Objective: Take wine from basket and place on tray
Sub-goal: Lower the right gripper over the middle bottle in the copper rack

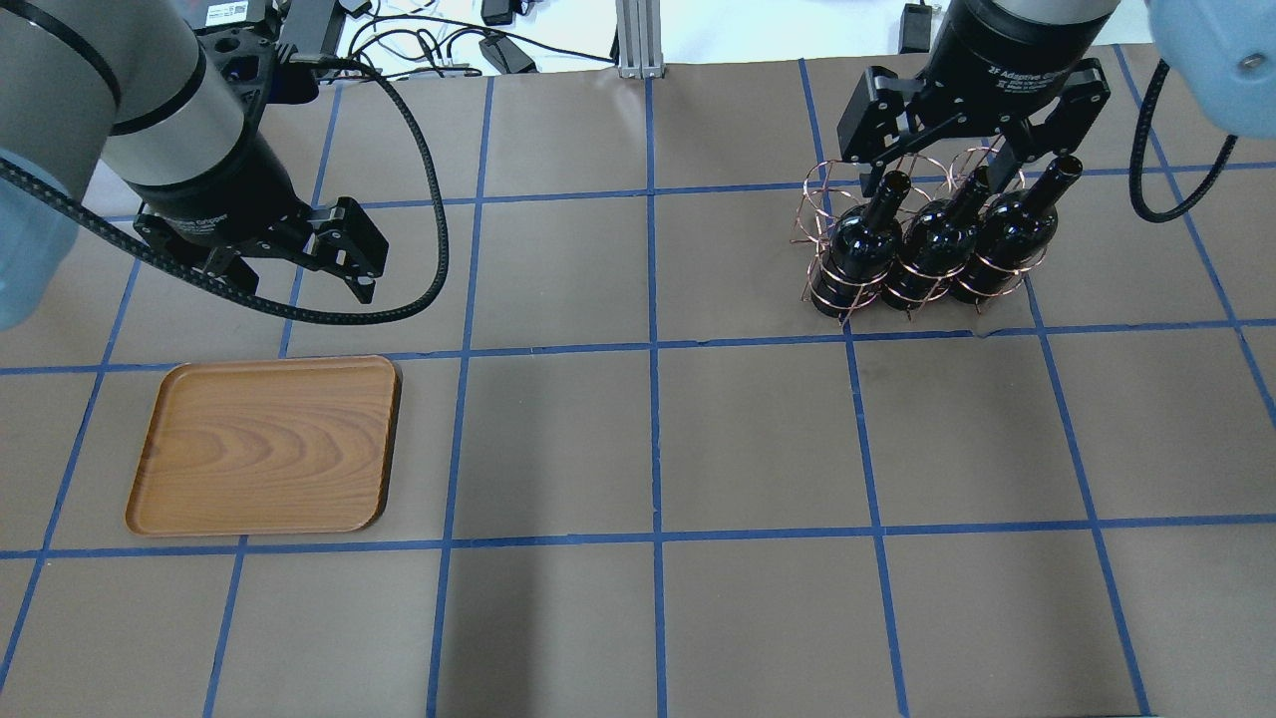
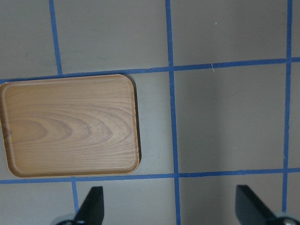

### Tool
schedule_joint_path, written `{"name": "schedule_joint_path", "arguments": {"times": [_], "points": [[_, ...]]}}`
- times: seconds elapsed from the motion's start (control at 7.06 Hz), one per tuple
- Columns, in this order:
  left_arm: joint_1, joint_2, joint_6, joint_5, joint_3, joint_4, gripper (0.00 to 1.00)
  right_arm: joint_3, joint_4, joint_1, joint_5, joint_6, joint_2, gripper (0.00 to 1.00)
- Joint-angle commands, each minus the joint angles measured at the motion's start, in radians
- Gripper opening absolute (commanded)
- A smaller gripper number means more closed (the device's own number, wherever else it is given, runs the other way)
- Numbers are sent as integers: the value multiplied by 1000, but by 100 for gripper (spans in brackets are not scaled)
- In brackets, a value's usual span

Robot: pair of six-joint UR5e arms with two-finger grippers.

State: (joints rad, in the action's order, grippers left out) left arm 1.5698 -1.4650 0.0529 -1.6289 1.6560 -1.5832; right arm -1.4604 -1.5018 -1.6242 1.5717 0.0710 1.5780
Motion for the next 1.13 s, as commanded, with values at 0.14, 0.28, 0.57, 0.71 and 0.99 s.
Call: {"name": "schedule_joint_path", "arguments": {"times": [0.14,0.28,0.57,0.71,0.99], "points": [[-4,0,-1,0,2,2,100,-3,0,3,1,-7,-3,100],[-4,-1,-1,0,2,0,100,-3,0,1,1,-5,-3,100],[-5,0,4,-2,2,0,100,-3,-5,6,-1,-10,-6,100],[-5,0,5,-2,2,0,100,-2,-6,15,-2,-13,-7,100],[-5,0,5,-2,2,-1,100,15,-8,84,-2,-87,-27,100]]}}
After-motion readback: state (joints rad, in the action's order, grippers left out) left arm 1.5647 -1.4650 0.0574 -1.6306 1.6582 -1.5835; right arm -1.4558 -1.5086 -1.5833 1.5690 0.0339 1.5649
